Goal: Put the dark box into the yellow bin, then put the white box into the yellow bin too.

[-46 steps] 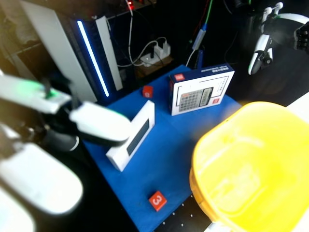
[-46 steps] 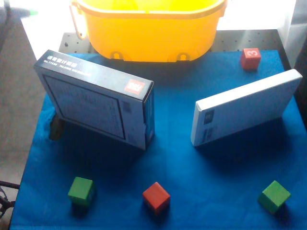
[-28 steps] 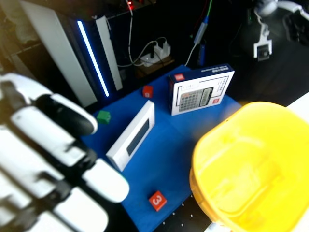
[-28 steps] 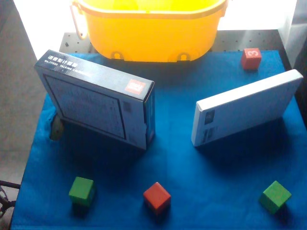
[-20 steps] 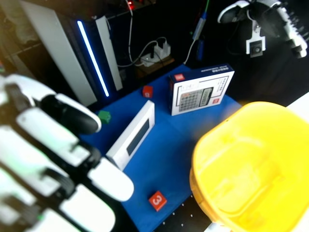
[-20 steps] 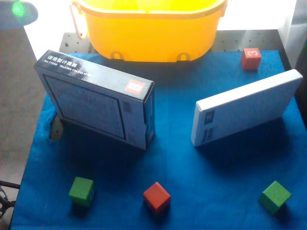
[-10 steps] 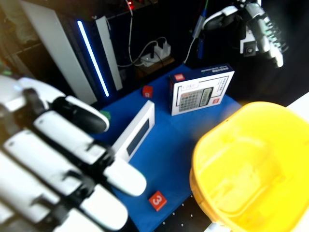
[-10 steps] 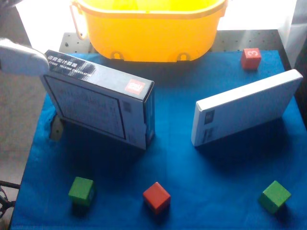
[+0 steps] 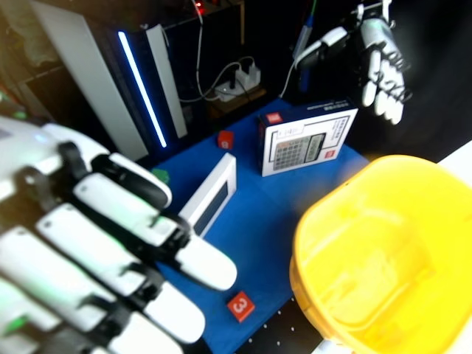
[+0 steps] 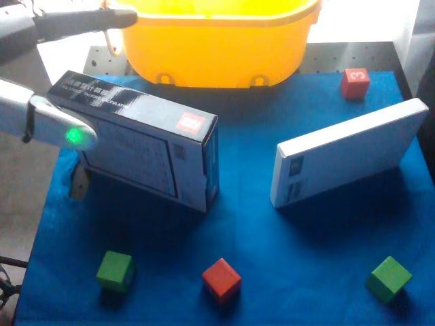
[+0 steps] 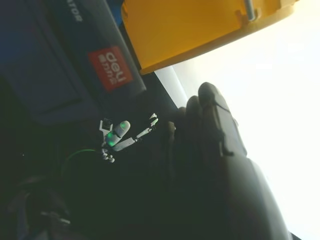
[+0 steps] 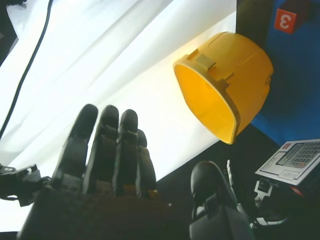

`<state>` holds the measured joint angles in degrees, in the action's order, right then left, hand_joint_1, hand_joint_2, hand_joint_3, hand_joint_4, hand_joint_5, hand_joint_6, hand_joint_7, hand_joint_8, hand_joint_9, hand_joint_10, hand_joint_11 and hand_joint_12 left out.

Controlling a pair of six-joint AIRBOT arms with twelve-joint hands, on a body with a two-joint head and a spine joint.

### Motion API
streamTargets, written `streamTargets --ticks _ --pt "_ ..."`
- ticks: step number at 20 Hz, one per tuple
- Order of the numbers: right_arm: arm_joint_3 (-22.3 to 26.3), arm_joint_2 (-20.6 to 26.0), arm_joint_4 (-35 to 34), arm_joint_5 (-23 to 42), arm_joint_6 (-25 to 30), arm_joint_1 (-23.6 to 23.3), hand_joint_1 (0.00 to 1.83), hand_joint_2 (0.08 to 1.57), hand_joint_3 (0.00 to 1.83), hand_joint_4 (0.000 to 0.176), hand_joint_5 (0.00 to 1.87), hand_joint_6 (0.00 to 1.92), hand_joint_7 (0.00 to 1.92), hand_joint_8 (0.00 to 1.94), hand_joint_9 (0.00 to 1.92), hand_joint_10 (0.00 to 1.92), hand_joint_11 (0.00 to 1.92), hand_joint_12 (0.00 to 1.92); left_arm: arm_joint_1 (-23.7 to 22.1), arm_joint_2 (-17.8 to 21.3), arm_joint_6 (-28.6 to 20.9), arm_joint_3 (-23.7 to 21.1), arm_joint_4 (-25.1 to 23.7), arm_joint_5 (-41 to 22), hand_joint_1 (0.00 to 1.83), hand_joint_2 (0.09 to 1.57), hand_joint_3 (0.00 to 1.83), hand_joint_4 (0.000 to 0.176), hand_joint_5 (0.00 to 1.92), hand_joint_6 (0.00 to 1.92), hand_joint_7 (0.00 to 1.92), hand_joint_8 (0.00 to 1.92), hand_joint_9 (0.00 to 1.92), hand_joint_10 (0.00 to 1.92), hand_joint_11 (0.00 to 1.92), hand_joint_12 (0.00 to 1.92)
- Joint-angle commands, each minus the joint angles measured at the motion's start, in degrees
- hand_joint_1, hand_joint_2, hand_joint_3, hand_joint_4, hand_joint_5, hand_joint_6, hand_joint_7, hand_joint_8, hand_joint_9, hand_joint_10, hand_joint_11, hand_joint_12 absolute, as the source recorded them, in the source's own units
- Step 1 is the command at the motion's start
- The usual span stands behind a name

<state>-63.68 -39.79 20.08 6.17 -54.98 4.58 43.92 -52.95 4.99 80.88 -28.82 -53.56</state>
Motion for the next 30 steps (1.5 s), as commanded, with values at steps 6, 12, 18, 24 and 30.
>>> streamTargets --ticks 6,12,18,24,30 --pt "-0.2 0.0 -0.7 6.9 0.0 -0.6 0.01 1.32 0.00 0.015 0.22 0.00 0.38 0.00 0.39 0.01 0.00 0.64 -0.7 -1.8 -2.6 1.5 1.3 -3.9 0.67 0.75 0.00 0.026 0.19 0.00 0.18 0.01 0.17 0.00 0.07 0.21" --pt "-0.1 0.0 -0.7 7.1 0.0 -0.6 0.02 1.28 0.00 0.038 0.23 0.00 0.36 0.00 0.35 0.00 0.00 0.58 -0.7 -3.2 -3.3 2.5 0.3 -2.9 0.63 0.58 0.00 0.000 0.13 0.00 0.11 0.00 0.16 0.00 0.01 0.41" --pt "0.1 0.0 -0.8 7.1 0.0 -0.6 0.00 1.28 0.00 0.025 0.24 0.00 0.35 0.00 0.36 0.00 0.00 0.63 -0.7 -4.9 -5.1 3.8 -1.3 -2.3 0.63 0.60 0.01 0.000 0.12 0.00 0.14 0.00 0.17 0.00 0.00 0.44" --pt "0.1 0.1 -0.8 7.1 0.0 -0.5 0.00 1.32 0.00 0.027 0.22 0.00 0.36 0.00 0.35 0.00 0.00 0.59 -1.5 -7.1 -6.3 5.4 -3.6 -1.3 1.38 0.97 0.00 0.000 1.23 0.19 1.24 0.27 1.09 0.71 0.80 0.96" --pt "0.1 0.1 -0.8 7.1 0.0 -0.5 0.00 1.33 0.00 0.020 0.21 0.00 0.37 0.00 0.34 0.01 0.00 0.52 -1.7 -8.4 -6.3 6.3 -4.5 -0.1 1.28 1.03 0.00 0.000 1.39 0.10 1.08 0.96 1.18 0.33 0.86 1.14"
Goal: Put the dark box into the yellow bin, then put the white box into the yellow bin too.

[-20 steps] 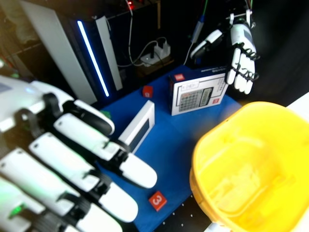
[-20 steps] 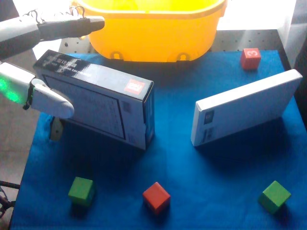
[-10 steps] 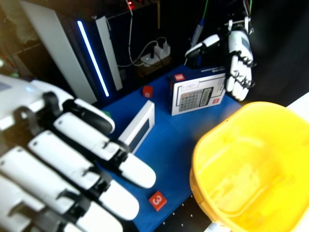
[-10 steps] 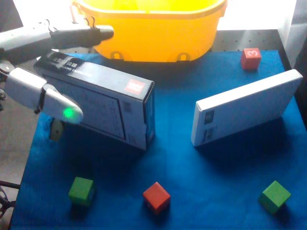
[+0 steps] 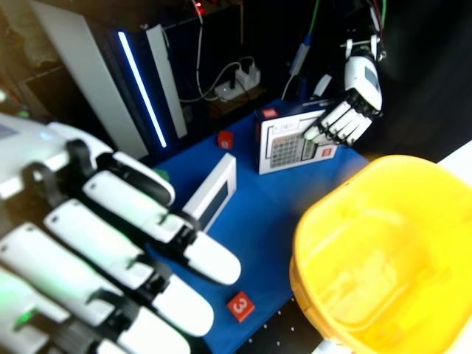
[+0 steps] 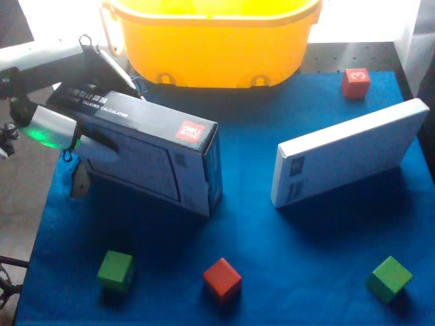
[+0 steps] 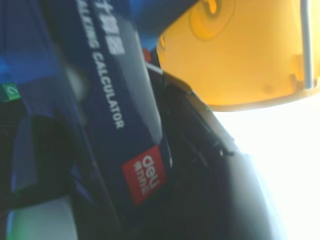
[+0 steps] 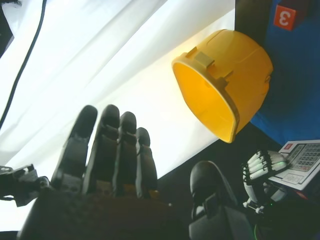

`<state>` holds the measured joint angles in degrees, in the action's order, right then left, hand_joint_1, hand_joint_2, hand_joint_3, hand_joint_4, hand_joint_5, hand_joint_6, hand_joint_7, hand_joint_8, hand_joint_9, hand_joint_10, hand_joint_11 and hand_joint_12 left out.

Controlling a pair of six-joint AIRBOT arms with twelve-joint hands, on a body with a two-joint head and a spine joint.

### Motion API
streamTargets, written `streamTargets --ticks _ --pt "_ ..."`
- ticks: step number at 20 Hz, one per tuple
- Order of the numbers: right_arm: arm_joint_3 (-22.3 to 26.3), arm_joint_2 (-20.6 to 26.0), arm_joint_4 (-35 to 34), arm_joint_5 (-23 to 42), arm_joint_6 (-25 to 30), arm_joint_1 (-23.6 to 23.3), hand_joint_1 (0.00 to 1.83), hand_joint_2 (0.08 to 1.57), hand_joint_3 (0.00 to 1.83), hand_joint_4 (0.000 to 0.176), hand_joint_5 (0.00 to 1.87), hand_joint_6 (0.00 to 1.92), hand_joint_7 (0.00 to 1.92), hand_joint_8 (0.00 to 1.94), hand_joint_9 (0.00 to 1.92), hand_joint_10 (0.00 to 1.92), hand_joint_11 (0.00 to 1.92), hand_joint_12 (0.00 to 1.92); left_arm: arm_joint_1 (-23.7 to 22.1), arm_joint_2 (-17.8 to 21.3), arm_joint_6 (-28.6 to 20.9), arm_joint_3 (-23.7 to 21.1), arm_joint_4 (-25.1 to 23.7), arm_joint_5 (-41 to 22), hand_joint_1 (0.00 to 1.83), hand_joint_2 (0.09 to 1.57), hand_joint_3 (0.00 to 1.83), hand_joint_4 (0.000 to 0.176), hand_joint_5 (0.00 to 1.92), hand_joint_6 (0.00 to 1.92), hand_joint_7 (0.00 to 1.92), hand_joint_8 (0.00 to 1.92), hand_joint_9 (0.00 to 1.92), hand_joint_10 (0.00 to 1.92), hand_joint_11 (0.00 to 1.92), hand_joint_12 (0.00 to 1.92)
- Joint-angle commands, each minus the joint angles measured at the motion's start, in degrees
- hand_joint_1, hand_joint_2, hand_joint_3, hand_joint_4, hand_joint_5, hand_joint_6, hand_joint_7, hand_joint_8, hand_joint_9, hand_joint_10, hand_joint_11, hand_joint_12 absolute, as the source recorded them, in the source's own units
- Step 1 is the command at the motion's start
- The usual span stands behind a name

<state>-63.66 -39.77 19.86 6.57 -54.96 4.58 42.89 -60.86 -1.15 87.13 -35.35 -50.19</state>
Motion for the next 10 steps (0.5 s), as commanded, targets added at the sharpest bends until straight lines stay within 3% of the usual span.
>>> streamTargets --ticks 1,2,3,4,5,6,7,8,10 --pt "0.1 0.0 -0.6 6.7 0.0 -0.5 0.00 1.34 0.00 0.009 0.21 0.00 0.36 0.00 0.35 0.01 0.00 0.55 -0.6 -0.6 -0.1 0.1 2.0 -3.4 1.27 1.03 0.00 0.000 1.39 0.10 1.08 0.94 1.18 0.33 0.87 1.14" --pt "0.1 0.0 -0.6 6.8 0.0 -0.5 0.00 1.32 0.00 0.035 0.22 0.00 0.37 0.00 0.36 0.01 0.00 0.55 -0.7 -0.5 -0.1 0.2 2.0 -3.3 1.27 1.01 0.00 0.000 1.36 0.21 1.16 0.77 1.26 0.39 0.98 1.16" --pt "0.1 0.0 -0.6 6.8 0.0 -0.5 0.00 1.33 0.00 0.035 0.22 0.00 0.36 0.00 0.36 0.00 0.00 0.59 -0.8 -0.5 -0.1 0.2 2.0 -3.3 1.28 1.02 0.00 0.000 1.37 0.14 1.15 0.84 1.27 0.56 1.01 1.27" --pt "0.1 0.0 -0.6 6.8 0.0 -0.5 0.00 1.33 0.00 0.035 0.22 0.00 0.36 0.00 0.36 0.00 0.00 0.59 -1.0 -0.4 -0.1 0.3 2.2 -3.3 1.28 1.02 0.00 0.000 1.37 0.14 1.15 0.84 1.27 0.56 1.01 1.27" --pt "0.1 0.0 -0.6 6.8 0.0 -0.5 0.00 1.34 0.00 0.022 0.23 0.00 0.36 0.00 0.34 0.00 0.00 0.55 -1.1 -0.3 -0.1 0.3 2.6 -3.5 1.38 1.04 0.00 0.000 1.11 0.58 1.17 0.61 1.14 0.96 1.01 1.17" --pt "0.1 0.0 -0.6 6.8 0.0 -0.5 0.00 1.34 0.00 0.022 0.22 0.00 0.34 0.00 0.32 0.00 0.00 0.50 -1.3 -0.2 -0.1 0.4 3.3 -4.0 1.39 1.05 0.00 0.000 1.03 0.72 1.14 0.63 1.09 1.06 0.97 1.16" --pt "0.1 0.0 -0.6 6.8 0.0 -0.5 0.00 1.32 0.00 0.016 0.22 0.00 0.33 0.00 0.32 0.00 0.00 0.52 -1.5 -0.1 -0.1 0.4 4.1 -4.5 1.40 1.04 0.00 0.000 1.12 0.53 1.17 0.64 1.12 1.05 0.92 1.18" --pt "0.1 0.0 -0.6 6.8 0.0 -0.5 0.00 1.32 0.00 0.004 0.22 0.00 0.33 0.00 0.31 0.00 0.00 0.52 -1.9 0.0 -0.1 0.5 4.9 -5.4 1.30 1.03 0.00 0.000 1.17 0.50 1.18 0.75 1.08 0.85 0.83 1.27" --pt "0.1 0.0 -0.6 6.8 0.0 -0.5 0.00 1.32 0.00 0.001 0.25 0.00 0.36 0.01 0.35 0.01 0.00 0.65 -3.2 0.2 -0.1 0.5 5.1 -6.2 1.29 1.03 0.00 0.000 1.25 0.30 1.14 0.94 1.08 0.77 0.81 1.33"
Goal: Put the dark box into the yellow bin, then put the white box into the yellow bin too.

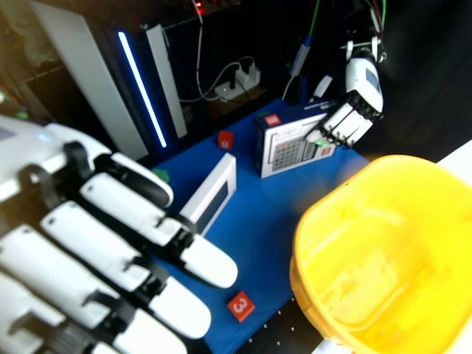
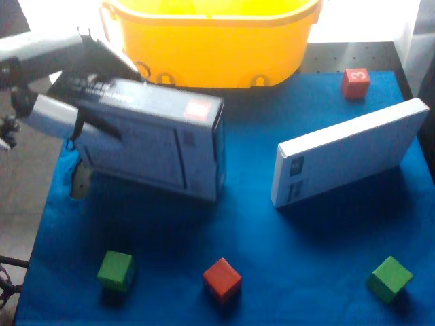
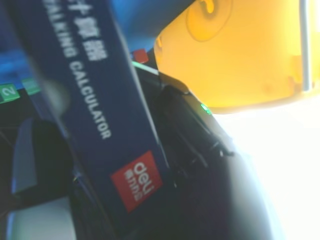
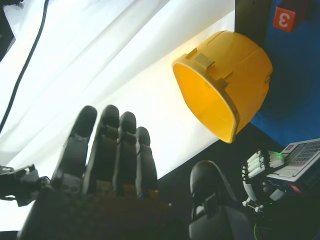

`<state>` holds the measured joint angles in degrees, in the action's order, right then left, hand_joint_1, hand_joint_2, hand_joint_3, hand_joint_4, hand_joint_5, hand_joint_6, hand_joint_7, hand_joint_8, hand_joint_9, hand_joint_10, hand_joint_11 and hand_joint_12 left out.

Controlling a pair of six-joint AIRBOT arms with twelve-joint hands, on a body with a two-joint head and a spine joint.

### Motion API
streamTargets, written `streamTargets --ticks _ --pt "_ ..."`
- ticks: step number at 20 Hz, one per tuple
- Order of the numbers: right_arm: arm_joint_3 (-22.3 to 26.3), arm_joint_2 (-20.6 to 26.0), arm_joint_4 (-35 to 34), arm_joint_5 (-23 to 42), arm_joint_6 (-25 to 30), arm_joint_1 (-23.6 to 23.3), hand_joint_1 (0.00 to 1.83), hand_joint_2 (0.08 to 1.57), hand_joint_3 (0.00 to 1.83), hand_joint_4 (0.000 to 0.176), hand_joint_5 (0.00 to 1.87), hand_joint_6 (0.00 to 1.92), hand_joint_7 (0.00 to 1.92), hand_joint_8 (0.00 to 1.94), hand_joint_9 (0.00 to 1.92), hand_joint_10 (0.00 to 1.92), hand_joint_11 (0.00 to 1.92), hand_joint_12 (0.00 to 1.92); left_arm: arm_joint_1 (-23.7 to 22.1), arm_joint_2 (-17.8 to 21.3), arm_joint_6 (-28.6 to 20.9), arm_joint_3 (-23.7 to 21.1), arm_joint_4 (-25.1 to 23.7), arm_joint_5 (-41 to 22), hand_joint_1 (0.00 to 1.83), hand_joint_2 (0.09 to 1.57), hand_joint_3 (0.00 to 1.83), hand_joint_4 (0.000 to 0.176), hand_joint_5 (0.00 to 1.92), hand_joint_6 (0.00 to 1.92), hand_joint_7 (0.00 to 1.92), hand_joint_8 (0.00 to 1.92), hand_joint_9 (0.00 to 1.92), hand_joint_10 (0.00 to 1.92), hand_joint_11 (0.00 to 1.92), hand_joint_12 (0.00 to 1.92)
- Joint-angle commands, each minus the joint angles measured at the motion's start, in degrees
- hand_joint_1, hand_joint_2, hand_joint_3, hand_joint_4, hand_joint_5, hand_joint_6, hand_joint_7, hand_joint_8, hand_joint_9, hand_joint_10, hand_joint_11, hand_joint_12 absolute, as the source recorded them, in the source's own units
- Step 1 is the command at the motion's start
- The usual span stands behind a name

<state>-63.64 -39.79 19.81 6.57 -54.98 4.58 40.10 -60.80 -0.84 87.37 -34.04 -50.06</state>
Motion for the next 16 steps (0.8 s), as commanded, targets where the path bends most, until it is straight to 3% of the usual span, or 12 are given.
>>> streamTargets --ticks 1,2,4,6,7,8,11,12,13,14,15,16 --pt "0.0 0.1 -0.6 6.8 0.0 -0.5 0.00 1.31 0.00 0.000 0.25 0.00 0.37 0.01 0.37 0.02 0.00 0.66 -1.2 0.4 -0.4 0.2 4.1 -7.0 1.29 1.05 0.00 0.000 1.28 0.22 1.10 1.04 1.04 0.86 0.79 1.40" --pt "0.0 0.1 -0.6 6.8 0.0 -0.5 0.01 1.30 0.00 0.000 0.25 0.00 0.37 0.01 0.37 0.01 0.00 0.63 -2.0 0.6 -0.4 0.2 4.6 -7.8 1.28 1.06 0.00 0.000 1.29 0.19 1.03 1.15 0.94 0.98 0.71 1.49" --pt "0.0 0.0 -0.6 6.8 0.0 -0.5 0.05 1.25 0.00 0.000 0.27 0.00 0.39 0.00 0.36 0.00 0.00 0.53 -3.6 0.8 0.3 0.2 5.7 -9.0 1.28 1.06 0.00 0.000 1.31 0.15 1.04 1.14 0.91 1.07 0.68 1.60" --pt "0.1 0.0 -0.6 6.8 0.0 -0.5 0.01 1.26 0.00 0.000 0.26 0.00 0.39 0.00 0.30 0.00 0.00 0.37 -5.8 0.7 0.8 0.6 6.1 -9.5 1.29 1.02 0.00 0.000 1.34 0.14 1.15 0.92 1.00 0.89 0.73 1.46" --pt "0.1 0.0 -0.6 6.8 0.0 -0.5 0.01 1.27 0.00 0.030 0.27 0.00 0.39 0.00 0.28 0.00 0.00 0.32 -6.9 0.7 0.8 0.8 6.1 -9.6 1.28 1.02 0.00 0.000 1.34 0.15 1.15 0.89 1.00 0.84 0.70 1.44" --pt "0.0 -0.2 -0.7 6.8 0.0 -0.5 0.00 1.27 0.00 0.051 0.27 0.00 0.39 0.00 0.28 0.00 0.00 0.34 -7.8 0.7 0.9 1.0 6.1 -10.0 1.28 1.03 0.00 0.000 1.34 0.15 1.14 0.90 1.00 0.82 0.71 1.44" --pt "0.0 -0.6 -0.7 6.9 0.0 -0.5 0.00 1.28 0.01 0.056 0.26 0.00 0.39 0.00 0.31 0.01 0.00 0.42 -11.1 0.8 1.2 1.1 6.5 -11.5 1.25 1.05 0.00 0.003 1.17 0.58 1.09 0.90 0.95 0.72 0.56 1.45" --pt "0.0 -0.8 -0.7 6.9 0.0 -0.5 0.00 1.30 0.01 0.058 0.26 0.00 0.39 0.00 0.32 0.01 0.00 0.46 -12.7 0.9 1.6 1.1 6.5 -11.9 1.26 1.06 0.00 0.000 1.19 0.52 1.06 0.98 0.94 0.75 0.59 1.45" --pt "0.0 -0.9 -0.8 6.9 0.0 -0.5 0.00 1.31 0.00 0.056 0.26 0.00 0.40 0.00 0.33 0.01 0.00 0.53 -13.5 0.9 1.9 1.1 6.7 -12.1 1.27 1.04 0.00 0.000 1.26 0.38 1.11 0.92 1.01 0.66 0.67 1.28" --pt "0.0 -1.2 -0.8 7.1 0.0 -0.5 0.00 1.31 0.00 0.060 0.26 0.00 0.40 0.00 0.34 0.01 0.00 0.56 -15.1 1.0 2.9 1.2 7.3 -12.4 1.26 1.03 0.00 0.000 1.23 0.45 1.16 0.81 1.02 0.51 0.66 1.12" --pt "-0.1 -1.3 -0.9 7.1 0.0 -0.5 0.00 1.30 0.00 0.061 0.26 0.00 0.41 0.00 0.34 0.01 0.00 0.56 -15.5 1.0 3.4 1.3 7.6 -12.4 1.36 1.06 0.00 0.000 1.06 0.68 1.10 0.88 1.00 0.97 0.74 1.18" --pt "-0.2 -1.6 -0.9 7.2 0.0 -0.5 0.00 1.31 0.00 0.060 0.27 0.00 0.41 0.00 0.34 0.00 0.00 0.56 -16.4 1.0 5.1 1.5 8.7 -12.4 1.28 1.07 0.00 0.000 1.09 0.65 1.09 0.97 0.95 0.89 0.70 1.25"
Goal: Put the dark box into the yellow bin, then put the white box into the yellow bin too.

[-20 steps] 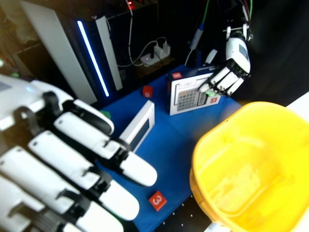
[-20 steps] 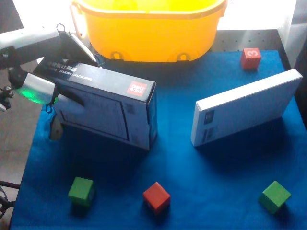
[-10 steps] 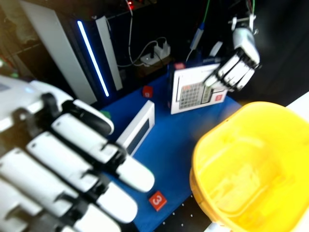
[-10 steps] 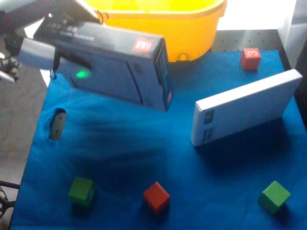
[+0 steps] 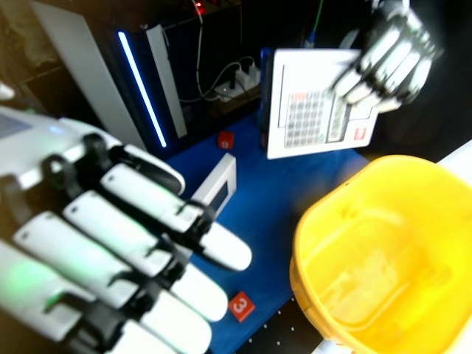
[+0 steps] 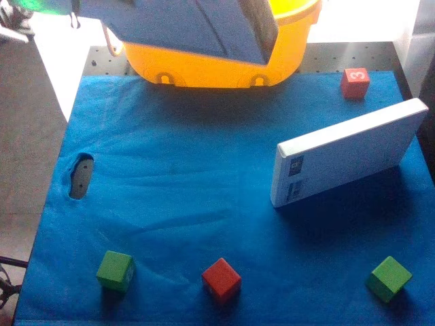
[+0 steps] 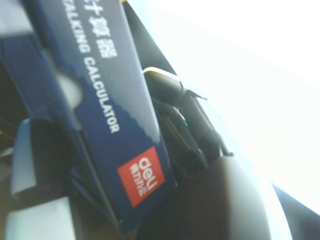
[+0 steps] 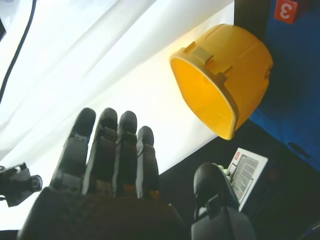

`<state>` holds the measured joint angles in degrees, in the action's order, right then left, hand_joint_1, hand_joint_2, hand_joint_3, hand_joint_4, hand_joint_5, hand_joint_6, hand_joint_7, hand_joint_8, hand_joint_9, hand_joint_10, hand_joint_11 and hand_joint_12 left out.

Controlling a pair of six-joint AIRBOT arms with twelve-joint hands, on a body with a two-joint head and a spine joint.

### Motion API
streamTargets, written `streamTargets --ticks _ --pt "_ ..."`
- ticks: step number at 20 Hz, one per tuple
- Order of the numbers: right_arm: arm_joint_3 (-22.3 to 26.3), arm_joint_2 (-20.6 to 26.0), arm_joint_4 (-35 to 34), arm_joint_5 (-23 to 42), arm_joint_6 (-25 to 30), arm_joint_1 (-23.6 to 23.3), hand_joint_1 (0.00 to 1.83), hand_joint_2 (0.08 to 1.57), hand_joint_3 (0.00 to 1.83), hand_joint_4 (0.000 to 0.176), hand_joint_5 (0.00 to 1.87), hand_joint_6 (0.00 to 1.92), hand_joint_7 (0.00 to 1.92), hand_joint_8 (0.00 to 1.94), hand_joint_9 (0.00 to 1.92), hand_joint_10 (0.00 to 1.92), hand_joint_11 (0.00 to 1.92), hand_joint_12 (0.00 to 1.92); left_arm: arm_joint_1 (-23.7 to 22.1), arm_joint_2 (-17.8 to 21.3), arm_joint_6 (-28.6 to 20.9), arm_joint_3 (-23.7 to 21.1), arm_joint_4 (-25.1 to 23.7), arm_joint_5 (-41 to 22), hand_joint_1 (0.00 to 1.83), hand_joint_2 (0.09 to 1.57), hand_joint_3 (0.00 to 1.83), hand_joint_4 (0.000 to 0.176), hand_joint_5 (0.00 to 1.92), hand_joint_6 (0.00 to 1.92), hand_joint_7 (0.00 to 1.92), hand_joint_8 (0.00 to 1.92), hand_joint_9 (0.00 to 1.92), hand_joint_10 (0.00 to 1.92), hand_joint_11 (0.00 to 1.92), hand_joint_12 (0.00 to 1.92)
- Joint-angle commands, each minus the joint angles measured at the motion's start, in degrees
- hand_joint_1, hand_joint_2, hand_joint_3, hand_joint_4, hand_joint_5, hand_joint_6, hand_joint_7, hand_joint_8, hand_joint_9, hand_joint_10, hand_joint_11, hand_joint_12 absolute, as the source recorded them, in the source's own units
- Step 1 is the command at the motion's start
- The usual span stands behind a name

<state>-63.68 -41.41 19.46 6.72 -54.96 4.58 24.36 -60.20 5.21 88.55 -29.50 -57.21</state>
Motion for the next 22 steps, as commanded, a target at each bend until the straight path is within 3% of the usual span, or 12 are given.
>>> streamTargets --ticks 1,4,5,6,10,11,12,14,17,18,20,22 --pt "-0.2 -0.4 -0.5 7.1 0.0 -0.5 0.00 1.32 0.00 0.029 0.27 0.00 0.40 0.00 0.34 0.00 0.00 0.58 -1.1 0.4 1.1 0.4 5.7 -5.2 1.37 1.06 0.00 0.000 1.09 0.60 1.09 0.92 0.99 1.07 0.71 1.21" --pt "-0.4 -1.0 -0.5 7.3 0.0 -0.5 0.00 1.31 0.00 0.000 0.25 0.00 0.41 0.00 0.36 0.01 0.00 0.68 -2.9 -0.1 3.5 1.8 8.7 -4.4 1.23 1.11 0.00 0.000 1.06 0.87 0.89 1.10 0.78 0.69 0.55 1.30" --pt "-0.5 -1.2 -0.5 7.4 0.0 -0.5 0.00 1.32 0.00 0.000 0.25 0.00 0.40 0.00 0.36 0.00 0.00 0.63 -3.7 -0.4 3.7 2.6 9.2 -4.2 1.35 1.07 0.00 0.000 1.05 0.79 1.08 0.85 0.95 0.99 0.68 1.24" --pt "-0.6 -1.4 -0.5 7.5 0.0 -0.5 0.00 1.34 0.00 0.001 0.26 0.00 0.40 0.00 0.36 0.00 0.00 0.60 -4.4 -0.6 5.3 2.9 10.0 -3.4 1.28 1.05 0.00 0.000 1.06 0.73 1.15 0.82 1.01 0.79 0.75 1.22" --pt "-0.8 -2.3 -0.5 7.9 0.0 -0.5 0.00 1.35 0.00 0.000 0.26 0.00 0.39 0.00 0.35 0.00 0.00 0.55 -5.8 -1.7 9.8 4.5 12.9 -1.4 1.20 1.02 0.00 0.000 1.21 0.55 0.93 1.15 0.94 1.29 0.84 1.66" --pt "-0.8 -2.5 -0.5 8.1 0.0 -0.2 0.01 1.33 0.00 0.000 0.26 0.00 0.35 0.00 0.34 0.00 0.00 0.53 -5.8 -2.5 9.9 5.5 13.3 -1.2 1.19 1.00 0.00 0.000 1.26 0.50 0.95 1.76 1.04 1.80 1.06 1.87" --pt "-0.9 -2.9 -0.8 9.3 0.0 1.0 0.03 1.32 0.00 0.000 0.26 0.00 0.34 0.00 0.33 0.00 0.00 0.49 -5.9 -3.4 9.9 6.7 13.7 -0.7 1.16 0.98 0.00 0.016 1.30 0.44 1.14 1.89 1.24 1.90 1.28 1.91" --pt "-3.0 -5.0 -7.4 16.4 0.0 8.3 0.11 1.27 0.00 0.000 0.26 0.00 0.30 0.00 0.32 0.00 0.00 0.43 -5.8 -5.7 9.9 9.6 13.9 -0.1 1.17 0.96 0.00 0.000 1.37 0.31 1.47 1.92 1.64 1.92 1.69 1.92" --pt "-4.6 -7.5 -8.6 17.2 0.0 9.7 0.10 1.21 0.00 0.039 0.30 0.01 0.33 0.00 0.32 0.00 0.00 0.40 -5.8 -7.3 9.9 11.6 14.4 0.3 1.24 1.08 0.01 0.000 1.05 0.69 0.98 1.35 0.89 1.84 0.86 1.92" --pt "-4.4 -7.5 -8.6 17.3 0.0 9.7 0.09 1.23 0.00 0.041 0.31 0.00 0.36 0.01 0.33 0.01 0.00 0.38 -5.9 -7.9 9.9 12.3 14.4 0.1 1.20 1.04 0.00 0.000 1.14 0.67 1.00 1.75 1.11 1.91 1.13 1.92" --pt "-4.7 -8.2 -8.6 18.5 0.0 9.7 0.12 1.24 0.00 0.018 0.31 0.00 0.37 0.00 0.33 0.00 0.00 0.44 -6.3 -10.8 9.8 15.5 14.4 -0.6 1.21 0.99 0.00 0.000 1.27 0.46 1.06 1.48 1.25 1.90 1.32 1.92" --pt "-4.8 -8.5 -8.6 18.8 0.0 9.7 0.12 1.21 0.00 0.021 0.31 0.00 0.36 0.00 0.32 0.00 0.00 0.44 -6.3 -11.4 9.2 15.9 14.5 -0.6 1.21 0.98 0.00 0.000 1.32 0.37 1.11 1.71 1.35 1.92 1.42 1.92"
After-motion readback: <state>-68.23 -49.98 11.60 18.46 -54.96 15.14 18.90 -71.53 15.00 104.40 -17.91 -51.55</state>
